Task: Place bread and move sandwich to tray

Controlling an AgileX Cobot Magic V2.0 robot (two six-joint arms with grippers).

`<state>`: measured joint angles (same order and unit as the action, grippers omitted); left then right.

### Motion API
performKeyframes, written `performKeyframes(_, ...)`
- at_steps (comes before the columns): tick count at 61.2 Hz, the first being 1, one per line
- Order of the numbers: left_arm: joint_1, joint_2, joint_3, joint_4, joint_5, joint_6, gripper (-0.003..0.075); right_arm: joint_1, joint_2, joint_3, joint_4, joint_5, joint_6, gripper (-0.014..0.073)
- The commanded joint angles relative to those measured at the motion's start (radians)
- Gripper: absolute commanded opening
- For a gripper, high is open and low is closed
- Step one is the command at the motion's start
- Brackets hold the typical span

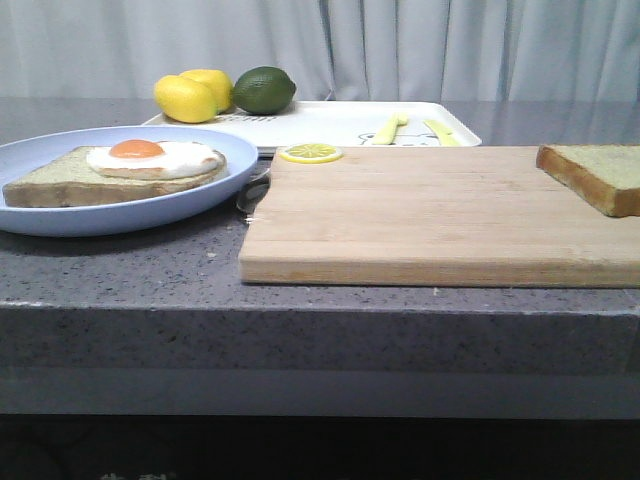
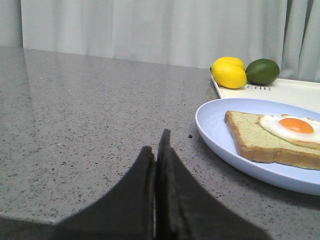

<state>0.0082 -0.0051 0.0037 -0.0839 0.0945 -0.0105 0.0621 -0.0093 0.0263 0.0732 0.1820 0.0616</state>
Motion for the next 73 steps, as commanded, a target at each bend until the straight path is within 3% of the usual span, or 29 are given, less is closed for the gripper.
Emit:
performKeyframes(1, 0.001, -0.021, 0.001, -0.004, -0.084, 0.001, -0.0020, -0.008, -0.018, -0.002, -0.001, -0.075, -0.009, -0.0062)
performKeyframes(65, 0.001, -0.021, 0.001, -0.004, -0.094, 0.001, -0.0020, -0.008, -0.018, -0.002, -0.001, -0.134, -0.009, -0.0062)
performKeyframes(73, 0.001, -0.021, -0.001, -0.004, -0.206, 0.001, -0.0020, -0.008, -0.018, -0.021, 0.005, -0.182, -0.008, -0.0062)
